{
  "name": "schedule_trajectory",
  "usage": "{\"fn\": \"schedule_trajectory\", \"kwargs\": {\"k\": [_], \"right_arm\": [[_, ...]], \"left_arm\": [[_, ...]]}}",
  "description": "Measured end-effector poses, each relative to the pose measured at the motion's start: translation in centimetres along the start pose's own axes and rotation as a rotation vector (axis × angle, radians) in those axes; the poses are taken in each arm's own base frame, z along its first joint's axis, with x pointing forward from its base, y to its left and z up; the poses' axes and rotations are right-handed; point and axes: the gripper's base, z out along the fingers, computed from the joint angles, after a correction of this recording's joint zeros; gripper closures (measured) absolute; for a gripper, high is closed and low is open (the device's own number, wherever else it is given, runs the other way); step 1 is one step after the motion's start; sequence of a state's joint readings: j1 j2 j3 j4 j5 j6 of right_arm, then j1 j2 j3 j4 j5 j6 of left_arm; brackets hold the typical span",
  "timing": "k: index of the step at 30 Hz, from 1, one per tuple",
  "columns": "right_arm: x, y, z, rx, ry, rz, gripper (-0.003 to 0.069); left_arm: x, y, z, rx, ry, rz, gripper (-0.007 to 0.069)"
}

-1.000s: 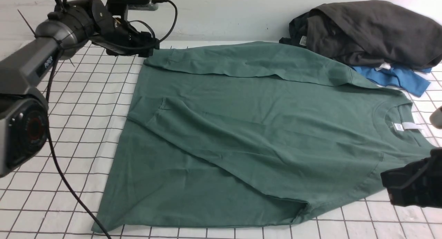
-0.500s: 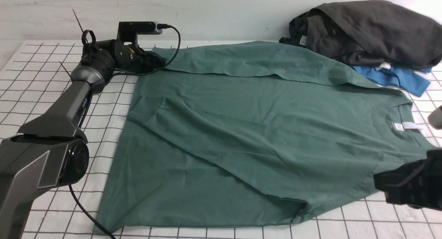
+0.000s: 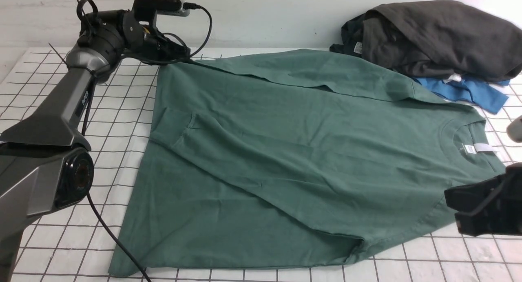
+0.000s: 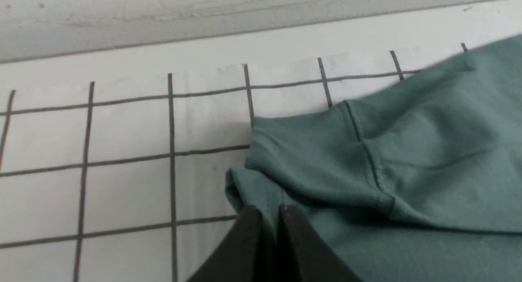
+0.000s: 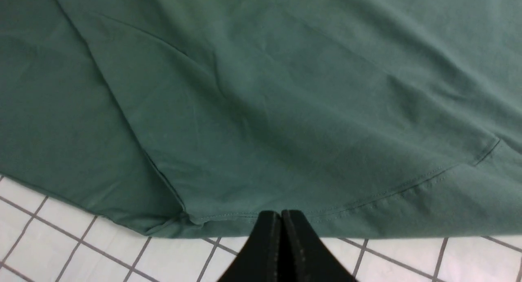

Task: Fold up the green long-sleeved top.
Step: Use the left arm to clamp the cuff farthest from it

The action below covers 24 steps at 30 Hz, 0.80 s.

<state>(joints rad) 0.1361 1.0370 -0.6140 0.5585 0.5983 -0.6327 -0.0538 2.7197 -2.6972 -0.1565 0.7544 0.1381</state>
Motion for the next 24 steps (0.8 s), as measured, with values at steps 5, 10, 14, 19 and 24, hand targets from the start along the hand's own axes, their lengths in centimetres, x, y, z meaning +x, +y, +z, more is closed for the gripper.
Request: {"fn": "schedule_trajectory", "kwargs": {"k": [5,10,14,19,24], "right_arm": [[0.0,0.0,0.0,-0.002,0.002,-0.018,0.0673],[0.1,0.1,0.0,-0.008,0.010,-0.022,0.0673],[0.5,0.4,0.0,-0.040,0.053,-0.024,0.0673],[0.5,0.6,-0.2,-0.069,0.085,-0.028,0.0661],[1.1,1.2,-0.3,-0.125,0.157,-0.006,0.0572]], "left_arm": [[0.6,0.8,0.4,-0.017,0.017,0.032,0.0366],[1.3,0.9,-0.2,-0.006,0.136,-0.008,0.0204],[-0.1,0.2,-5.5,0.015,0.355,0.026,0.0161],[-1.7,-1.1,-11.3,0.028,0.404,0.015,0.0159],[2.2,-4.1,-19.0,0.073,0.584,0.053,0.0159]]}}
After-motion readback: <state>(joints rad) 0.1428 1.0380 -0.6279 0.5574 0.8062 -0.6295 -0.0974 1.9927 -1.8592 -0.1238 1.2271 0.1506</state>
